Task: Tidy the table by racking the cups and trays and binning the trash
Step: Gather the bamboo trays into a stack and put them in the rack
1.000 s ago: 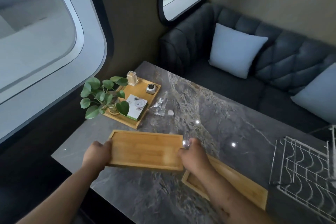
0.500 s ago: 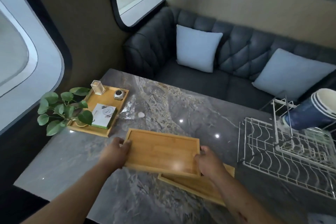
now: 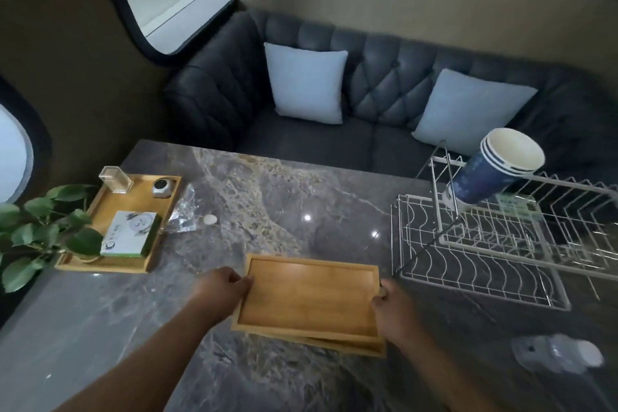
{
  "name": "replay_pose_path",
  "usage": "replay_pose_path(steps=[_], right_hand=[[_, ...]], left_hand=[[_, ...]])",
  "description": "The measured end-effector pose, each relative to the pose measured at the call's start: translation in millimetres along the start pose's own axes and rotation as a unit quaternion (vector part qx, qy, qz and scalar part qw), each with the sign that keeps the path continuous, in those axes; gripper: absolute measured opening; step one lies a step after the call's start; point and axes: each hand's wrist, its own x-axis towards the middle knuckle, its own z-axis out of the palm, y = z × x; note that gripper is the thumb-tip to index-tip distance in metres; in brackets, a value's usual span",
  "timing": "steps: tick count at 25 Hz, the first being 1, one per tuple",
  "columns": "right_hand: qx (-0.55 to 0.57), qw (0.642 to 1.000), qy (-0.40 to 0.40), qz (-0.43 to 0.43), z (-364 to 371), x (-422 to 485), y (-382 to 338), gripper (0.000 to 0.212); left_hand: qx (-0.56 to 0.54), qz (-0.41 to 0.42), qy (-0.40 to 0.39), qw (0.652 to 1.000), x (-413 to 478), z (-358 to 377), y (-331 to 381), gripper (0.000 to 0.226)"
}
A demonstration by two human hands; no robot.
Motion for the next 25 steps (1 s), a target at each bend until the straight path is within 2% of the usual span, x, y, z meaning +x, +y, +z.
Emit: replay_pose_path(steps=[5, 10, 18, 25], right_hand=[[-0.044, 0.999, 0.019, 0.018, -11, 1, 19, 0.034], [-0.038, 0.998, -0.006, 0.047, -15, 2, 28, 0.042], [-0.071, 0.994, -0.044, 0.073, -8, 7, 41, 0.041], [-0.067, 0.994, -0.054, 0.063, -3, 19, 44, 0.022]], left_hand=[[0.046, 0.011, 0.0, 0.999, 1, 21, 20, 0.036], [0.073, 0.022, -0.016, 0.997, -1, 29, 33, 0.03], [0.11, -0.001, -0.02, 0.994, -6, 38, 38, 0.032], [0.095, 0.002, -0.013, 0.995, -2, 33, 37, 0.027]])
